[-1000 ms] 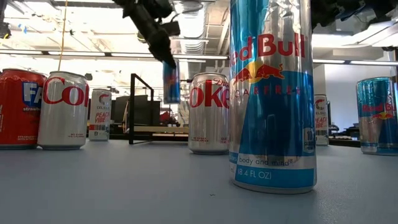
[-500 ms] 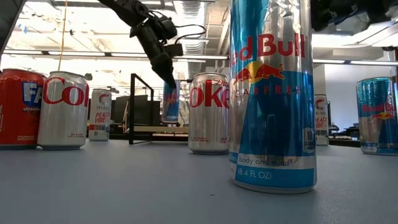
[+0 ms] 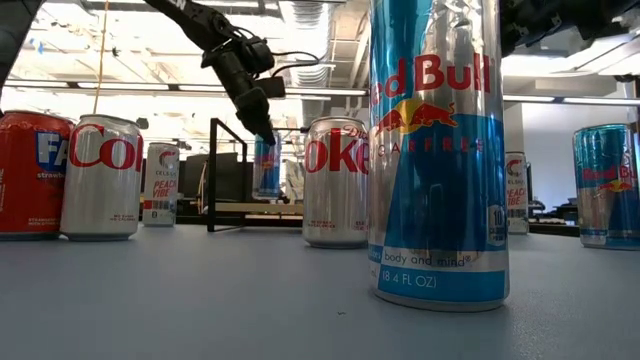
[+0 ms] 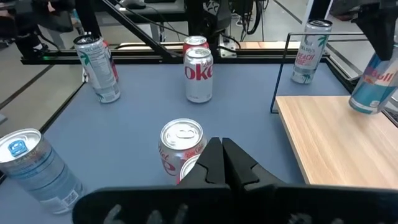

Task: Place canned beverage on shelf
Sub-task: Put the top left blue soda can on the shelf

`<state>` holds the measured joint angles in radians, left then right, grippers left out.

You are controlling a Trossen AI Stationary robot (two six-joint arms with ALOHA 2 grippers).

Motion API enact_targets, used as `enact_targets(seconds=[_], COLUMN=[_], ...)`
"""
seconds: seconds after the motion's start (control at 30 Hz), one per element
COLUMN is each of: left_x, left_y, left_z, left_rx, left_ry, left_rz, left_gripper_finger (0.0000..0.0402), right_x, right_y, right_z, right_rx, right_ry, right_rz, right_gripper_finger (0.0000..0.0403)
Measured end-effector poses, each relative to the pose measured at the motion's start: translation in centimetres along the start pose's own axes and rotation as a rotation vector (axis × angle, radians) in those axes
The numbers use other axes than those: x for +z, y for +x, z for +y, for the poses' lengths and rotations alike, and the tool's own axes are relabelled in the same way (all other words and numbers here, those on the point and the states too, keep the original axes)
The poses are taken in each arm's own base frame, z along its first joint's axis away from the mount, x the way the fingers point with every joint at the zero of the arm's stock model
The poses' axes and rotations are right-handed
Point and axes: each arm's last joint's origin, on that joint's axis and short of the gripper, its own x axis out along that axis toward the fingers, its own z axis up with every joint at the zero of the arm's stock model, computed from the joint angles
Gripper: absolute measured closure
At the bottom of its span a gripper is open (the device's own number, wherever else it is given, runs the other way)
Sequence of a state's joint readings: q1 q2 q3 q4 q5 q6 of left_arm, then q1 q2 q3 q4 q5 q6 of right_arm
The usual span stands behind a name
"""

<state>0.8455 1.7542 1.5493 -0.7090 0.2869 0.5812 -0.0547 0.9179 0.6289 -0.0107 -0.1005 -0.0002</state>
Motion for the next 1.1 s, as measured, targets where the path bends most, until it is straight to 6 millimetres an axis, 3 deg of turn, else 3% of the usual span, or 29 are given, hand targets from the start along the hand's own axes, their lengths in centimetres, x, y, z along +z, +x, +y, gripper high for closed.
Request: enact_targets(seconds=[0.37, 0.7, 1.1], left_x=[-0.1, -0.7, 0.5], left_y=[0.1, 2.0, 0.6], left_z=[0.1, 0.1, 0.3], left_rx=[0.010, -0.002, 0.032], left_ry=[-0.029, -0.055, -0.041], left_rz=[0.006, 0.066, 0.042], left_gripper_finger=[0.0170, 0.0132, 0.0129], right_x=[0.1, 0.0, 0.0], right_y=[0.0, 0.0, 0.0], right_z=[0.0, 0.1, 0.0], right_rx=[0.002, 0.007, 0.005], right_ry=[-0.001, 0.010, 0.009], right_rz=[-0.007, -0.004, -0.005], right_gripper_finger=[0.0403, 0.0403, 0.0403])
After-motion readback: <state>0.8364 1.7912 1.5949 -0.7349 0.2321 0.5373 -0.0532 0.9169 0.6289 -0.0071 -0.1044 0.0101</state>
